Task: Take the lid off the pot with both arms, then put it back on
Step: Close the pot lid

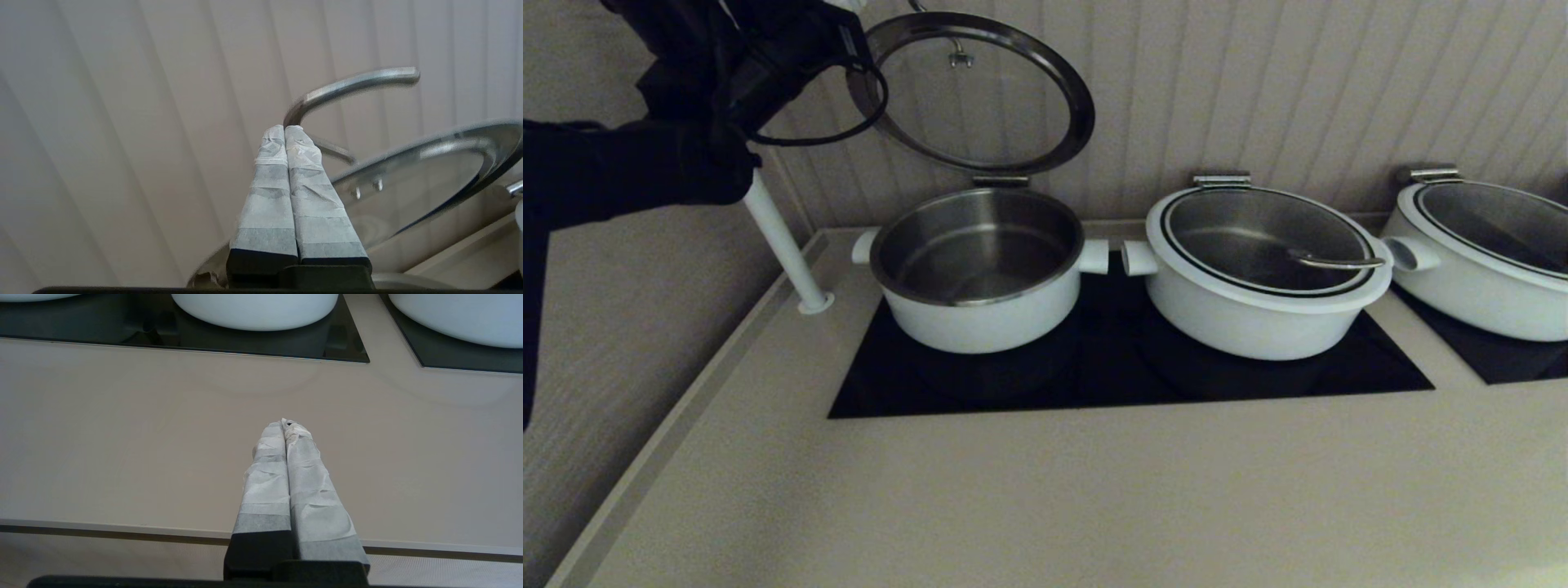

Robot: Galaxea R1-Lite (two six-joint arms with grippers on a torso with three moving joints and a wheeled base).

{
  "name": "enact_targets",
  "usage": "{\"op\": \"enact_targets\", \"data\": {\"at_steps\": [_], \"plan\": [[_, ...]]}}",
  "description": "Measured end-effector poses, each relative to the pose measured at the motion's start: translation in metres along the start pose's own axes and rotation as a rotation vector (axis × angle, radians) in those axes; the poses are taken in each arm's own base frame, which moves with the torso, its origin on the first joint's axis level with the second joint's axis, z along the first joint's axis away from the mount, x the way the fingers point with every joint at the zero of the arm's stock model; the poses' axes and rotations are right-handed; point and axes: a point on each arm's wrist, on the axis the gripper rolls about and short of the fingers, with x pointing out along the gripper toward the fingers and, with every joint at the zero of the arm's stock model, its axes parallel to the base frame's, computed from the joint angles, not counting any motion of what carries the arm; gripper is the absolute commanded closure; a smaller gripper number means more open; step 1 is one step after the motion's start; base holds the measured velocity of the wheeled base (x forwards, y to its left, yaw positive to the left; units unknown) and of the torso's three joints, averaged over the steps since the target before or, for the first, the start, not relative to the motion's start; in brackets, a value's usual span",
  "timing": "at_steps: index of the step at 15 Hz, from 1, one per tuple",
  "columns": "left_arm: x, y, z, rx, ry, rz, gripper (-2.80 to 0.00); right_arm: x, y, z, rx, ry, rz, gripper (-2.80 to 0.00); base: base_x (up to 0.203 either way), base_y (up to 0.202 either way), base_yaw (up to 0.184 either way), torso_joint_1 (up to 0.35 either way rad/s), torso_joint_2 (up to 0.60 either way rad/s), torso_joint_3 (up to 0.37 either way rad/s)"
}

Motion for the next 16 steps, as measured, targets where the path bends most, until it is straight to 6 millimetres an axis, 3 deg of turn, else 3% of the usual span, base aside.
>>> {"op": "enact_targets", "data": {"at_steps": [7, 16], "plan": [[0.003, -0.003, -0.028, -0.013, 0.044, -0.007, 0.0, 0.0, 0.0, 0.0, 0.0, 0.0, 0.0, 0.0, 0.0, 0.0, 0.0, 0.0, 0.0, 0.0], [0.004, -0.005, -0.039, -0.024, 0.073, -0.014, 0.0, 0.0, 0.0, 0.0, 0.0, 0.0, 0.001, 0.0, 0.0, 0.0, 0.0, 0.0, 0.0, 0.0]]}}
